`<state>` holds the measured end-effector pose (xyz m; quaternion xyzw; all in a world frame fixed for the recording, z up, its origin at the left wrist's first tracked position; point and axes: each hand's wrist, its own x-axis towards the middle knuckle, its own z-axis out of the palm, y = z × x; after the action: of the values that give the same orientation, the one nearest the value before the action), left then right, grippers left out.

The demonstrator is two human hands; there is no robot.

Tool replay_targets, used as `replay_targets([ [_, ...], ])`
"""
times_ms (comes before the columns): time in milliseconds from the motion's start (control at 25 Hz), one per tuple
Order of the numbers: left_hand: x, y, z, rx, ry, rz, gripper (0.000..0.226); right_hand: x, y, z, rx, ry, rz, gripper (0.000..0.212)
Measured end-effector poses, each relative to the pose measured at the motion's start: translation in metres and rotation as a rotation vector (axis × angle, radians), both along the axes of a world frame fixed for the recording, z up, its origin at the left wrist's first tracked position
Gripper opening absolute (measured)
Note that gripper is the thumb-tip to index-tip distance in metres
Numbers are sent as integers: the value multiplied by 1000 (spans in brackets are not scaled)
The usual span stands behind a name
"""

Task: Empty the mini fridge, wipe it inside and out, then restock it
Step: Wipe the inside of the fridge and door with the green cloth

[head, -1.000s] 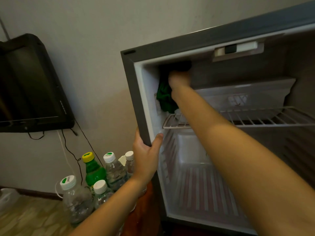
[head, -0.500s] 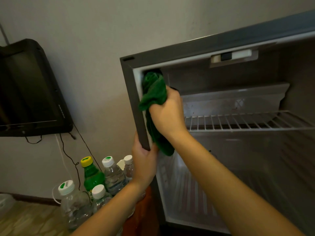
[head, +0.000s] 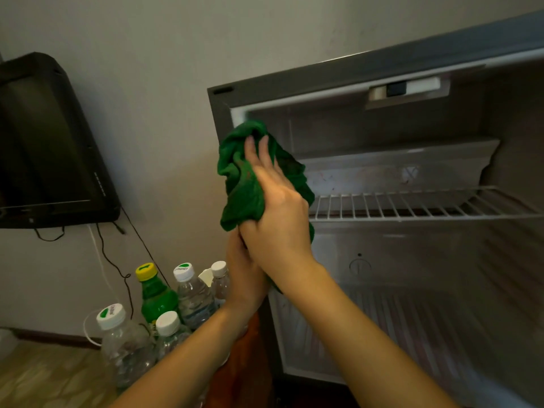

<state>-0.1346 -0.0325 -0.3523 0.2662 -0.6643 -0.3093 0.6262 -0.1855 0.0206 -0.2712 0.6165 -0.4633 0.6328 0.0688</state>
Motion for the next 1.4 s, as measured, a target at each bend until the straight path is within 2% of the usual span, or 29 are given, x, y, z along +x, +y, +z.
replay_targets([
  [120, -1, 6, 10, -74, 98, -28, 45, -18, 19, -15, 167, 51, -25, 75],
  [160, -1, 5, 12, -60, 121, -46, 49, -25, 24, -15, 254, 90, -52, 65],
  [200, 0, 4, 12, -37, 118, -45, 49, -30, 31, -12, 336, 38, -28, 50],
  [240, 1, 5, 13, -13, 106, -48, 46, -40, 36, -9, 403, -156, 46, 31],
  [280, 2, 7, 13, 6, 80, -46, 43, -54, 42, -1, 455, -446, 147, 17],
  [360, 4, 8, 13, 19, 47, -52, 43, -85, 55, 14, 453, -1084, 414, 18],
  [400, 4, 8, 12, 17, 48, -50, 44, -99, 61, 17, 291, -1304, 506, 18],
  [440, 4, 9, 12, 14, 52, -37, 44, -112, 65, 19, 96, -1409, 495, 16],
  [520, 4, 7, 11, 20, 50, -19, 44, -123, 70, 28, -172, -1343, 305, 17],
  [560, 3, 6, 11, 26, 49, -19, 44, -116, 66, 32, -191, -1262, 213, 19],
  [640, 3, 4, 10, 33, 46, -25, 45, -86, 49, 31, -3, -1089, 150, 21],
  [760, 2, 1, 9, 24, 101, -25, 47, -33, 15, 18, 365, -671, 187, 24],
  [840, -1, -2, 8, 12, 101, -11, 47, -27, -7, 16, 391, -580, 187, 22],
  [960, -1, -5, 6, 1, 83, -5, 57, -43, -36, 35, 424, -709, 148, 17],
  [1080, 1, -8, 5, -7, 65, -6, 65, -46, -35, 35, 439, -639, 102, 14],
  [1160, 2, -8, 5, -14, 57, 5, 68, -43, -7, 29, 504, -555, 135, 18],
  [1200, 2, -6, 6, -7, 59, 1, 69, -43, 9, 25, 538, -571, 166, 21],
  [1240, 2, -5, 6, 2, 59, -13, 69, -45, 23, 22, 536, -662, 208, 22],
  [1280, 3, -3, 7, 8, 53, -34, 69, -49, 34, 18, 469, -835, 259, 20],
  [1360, 5, -3, 7, 21, 29, -57, 69, -65, 48, 16, 199, -1213, 360, 20],
  [1400, 5, -6, 5, 29, 18, -57, 67, -79, 53, 19, 17, -1322, 349, 24],
])
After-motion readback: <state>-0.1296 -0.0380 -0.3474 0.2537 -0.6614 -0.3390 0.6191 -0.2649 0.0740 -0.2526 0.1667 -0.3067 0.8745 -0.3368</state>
